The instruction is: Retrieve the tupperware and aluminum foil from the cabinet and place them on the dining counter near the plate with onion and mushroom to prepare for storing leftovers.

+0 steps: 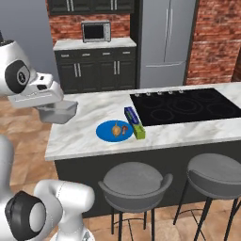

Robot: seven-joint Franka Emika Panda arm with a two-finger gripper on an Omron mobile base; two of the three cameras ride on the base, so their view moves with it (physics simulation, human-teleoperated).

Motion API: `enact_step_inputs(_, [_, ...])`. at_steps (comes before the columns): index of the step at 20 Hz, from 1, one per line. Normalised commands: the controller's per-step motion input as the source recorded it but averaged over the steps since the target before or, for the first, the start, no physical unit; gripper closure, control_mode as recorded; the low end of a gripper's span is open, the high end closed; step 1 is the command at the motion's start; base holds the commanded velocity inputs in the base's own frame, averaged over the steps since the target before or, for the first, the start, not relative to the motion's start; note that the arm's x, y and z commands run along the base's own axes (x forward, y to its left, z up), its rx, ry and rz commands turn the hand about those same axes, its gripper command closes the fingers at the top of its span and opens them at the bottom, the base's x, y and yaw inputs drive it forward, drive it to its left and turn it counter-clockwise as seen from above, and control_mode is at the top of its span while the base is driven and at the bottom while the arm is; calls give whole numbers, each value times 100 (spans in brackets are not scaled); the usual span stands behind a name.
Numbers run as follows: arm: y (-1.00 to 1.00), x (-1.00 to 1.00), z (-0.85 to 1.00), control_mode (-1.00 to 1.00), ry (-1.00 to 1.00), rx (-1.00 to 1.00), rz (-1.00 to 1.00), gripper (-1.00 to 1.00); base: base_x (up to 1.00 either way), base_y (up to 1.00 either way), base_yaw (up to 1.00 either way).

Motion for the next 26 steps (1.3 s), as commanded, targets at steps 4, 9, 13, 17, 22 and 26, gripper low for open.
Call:
enact_step_inputs(4, [45, 44, -64, -100, 0, 0, 0, 100, 0, 0, 0])
enact_step_inputs(9, [27, 52, -72, -100, 0, 0, 0, 100, 0, 0, 0])
enact_step_inputs(13, [9, 77, -76, -100, 3, 0, 0, 100, 0, 0, 0])
enact_step_inputs(17, [0, 68, -85, -100, 0, 0, 1, 100, 0, 0, 0])
enact_step_inputs(22, [0, 67, -68, -100, 0, 0, 2, 100, 0, 0, 0])
enact_step_inputs(26, [0, 62, -54, -100, 0, 0, 5, 100, 0, 0, 0])
